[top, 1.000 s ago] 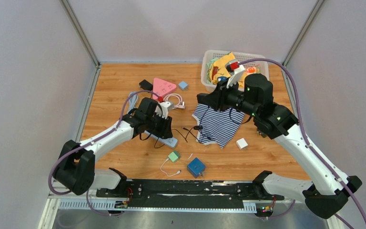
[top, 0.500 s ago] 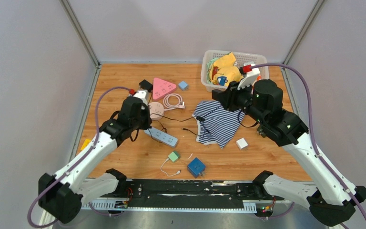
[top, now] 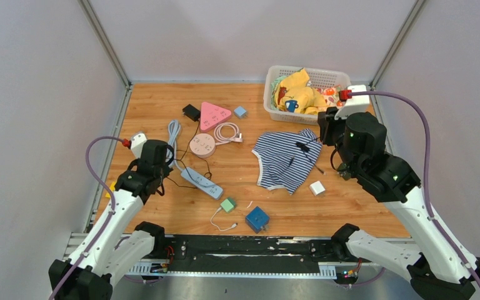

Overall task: Insert the plug
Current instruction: Adjust the plug at the center of the board.

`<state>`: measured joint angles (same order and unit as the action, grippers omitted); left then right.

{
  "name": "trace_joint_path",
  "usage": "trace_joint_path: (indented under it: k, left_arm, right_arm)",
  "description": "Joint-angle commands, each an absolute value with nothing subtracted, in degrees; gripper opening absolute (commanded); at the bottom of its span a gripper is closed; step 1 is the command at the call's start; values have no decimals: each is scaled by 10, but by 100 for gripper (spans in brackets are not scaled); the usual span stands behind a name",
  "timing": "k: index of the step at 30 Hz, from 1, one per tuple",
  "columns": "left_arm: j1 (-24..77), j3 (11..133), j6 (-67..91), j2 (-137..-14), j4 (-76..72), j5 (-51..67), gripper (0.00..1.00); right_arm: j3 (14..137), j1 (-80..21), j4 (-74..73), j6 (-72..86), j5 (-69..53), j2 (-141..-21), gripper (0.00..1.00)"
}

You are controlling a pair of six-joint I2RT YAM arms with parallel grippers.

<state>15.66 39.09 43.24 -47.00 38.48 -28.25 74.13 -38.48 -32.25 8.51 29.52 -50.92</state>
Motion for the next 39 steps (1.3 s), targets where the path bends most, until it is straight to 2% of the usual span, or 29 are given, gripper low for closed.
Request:
trace_joint_path:
  k: [1, 4, 7, 11, 14, 18, 21, 24, 27, 32, 39]
  left_arm:
    - [140, 388, 514, -485, 426, -348, 0]
    - [112, 372, 548, -482, 425, -340, 0]
    - [98, 371, 573, -485, 436, -347, 3]
    - [93, 362, 605, -473, 447, -365, 32]
    - [91, 354, 616, -457, 448, -374, 48]
    - [90, 359, 608, -440, 443, -382, 61]
    - [90, 383, 560, -441, 442, -381, 66]
    - [90, 403, 489, -444, 423, -347, 69]
    - [90, 406, 407, -445, 375, -248, 69]
    - [90, 367, 392, -450, 262, -35, 63]
    - [75, 309, 439, -514, 188, 58, 50]
  right_arm:
    - [743, -382, -323, 72, 306, -499, 0]
    - [738, -382, -329, 67, 361, -499, 0]
    - [734, -382, -321, 61, 343, -489, 0]
    - [722, -381, -304, 59, 287, -485, 0]
    - [715, -381, -301, 51, 202, -491, 0]
    - [714, -382, -301, 56, 90, -512, 0]
    - [715, -382, -305, 46, -15, -544, 0]
    - [724, -382, -315, 34, -77, -584, 0]
    - [739, -382, -326, 23, -127, -631, 0]
    - [767, -412, -329, 3, -149, -705, 0]
    - [827, -492, -356, -45, -123, -812, 0]
